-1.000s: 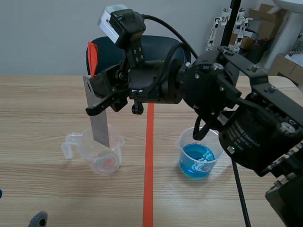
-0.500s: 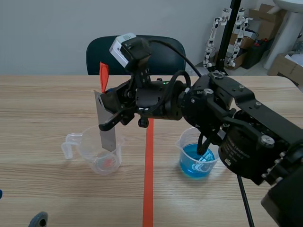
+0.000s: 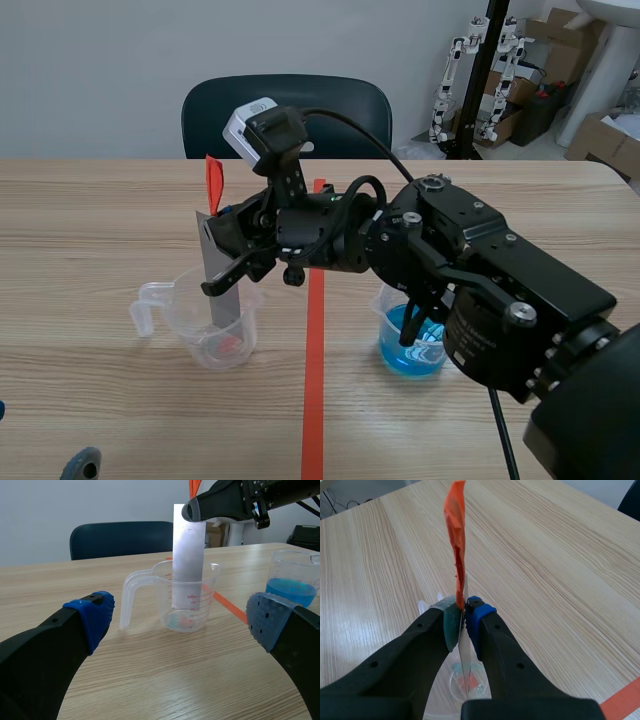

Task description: Do the redox reaction experiment. put the plate into the left beaker

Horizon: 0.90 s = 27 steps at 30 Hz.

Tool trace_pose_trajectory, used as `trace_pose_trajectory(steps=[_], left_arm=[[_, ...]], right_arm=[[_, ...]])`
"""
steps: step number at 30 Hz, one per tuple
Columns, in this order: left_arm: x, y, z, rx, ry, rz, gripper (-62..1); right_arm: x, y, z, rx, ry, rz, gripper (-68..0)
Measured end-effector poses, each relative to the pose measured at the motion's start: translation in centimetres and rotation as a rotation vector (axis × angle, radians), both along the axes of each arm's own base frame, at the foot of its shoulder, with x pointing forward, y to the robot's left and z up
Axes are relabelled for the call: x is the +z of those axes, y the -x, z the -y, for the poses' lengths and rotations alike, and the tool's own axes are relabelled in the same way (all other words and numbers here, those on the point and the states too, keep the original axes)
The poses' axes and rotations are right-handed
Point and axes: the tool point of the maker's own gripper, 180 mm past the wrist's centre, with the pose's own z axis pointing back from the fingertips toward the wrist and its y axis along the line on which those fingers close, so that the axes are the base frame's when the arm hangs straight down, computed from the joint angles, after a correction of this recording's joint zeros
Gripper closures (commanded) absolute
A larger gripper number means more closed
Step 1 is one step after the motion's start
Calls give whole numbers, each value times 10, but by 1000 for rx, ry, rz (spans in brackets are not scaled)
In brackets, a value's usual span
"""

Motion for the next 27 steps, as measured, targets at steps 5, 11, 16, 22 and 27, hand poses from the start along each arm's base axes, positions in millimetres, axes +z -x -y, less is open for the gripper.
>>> trace_pose_trajectory(steps=[5,11,16,22,27], left_arm=[[0,0,0,0,0,0,-555],[0,0,0,0,0,0,-555],[0,0,0,0,0,0,-555],[0,0,0,0,0,0,-555],[0,0,0,0,0,0,-555]], right_arm=[[-3,0,1,3,26,15,-6],[-6,0,2,7,55,34,-18],[-6,-2,3,12,85,90,-449],[-12,-2,1,24,144,124,-679],[-10,-1,-4,30,150,135,-679]])
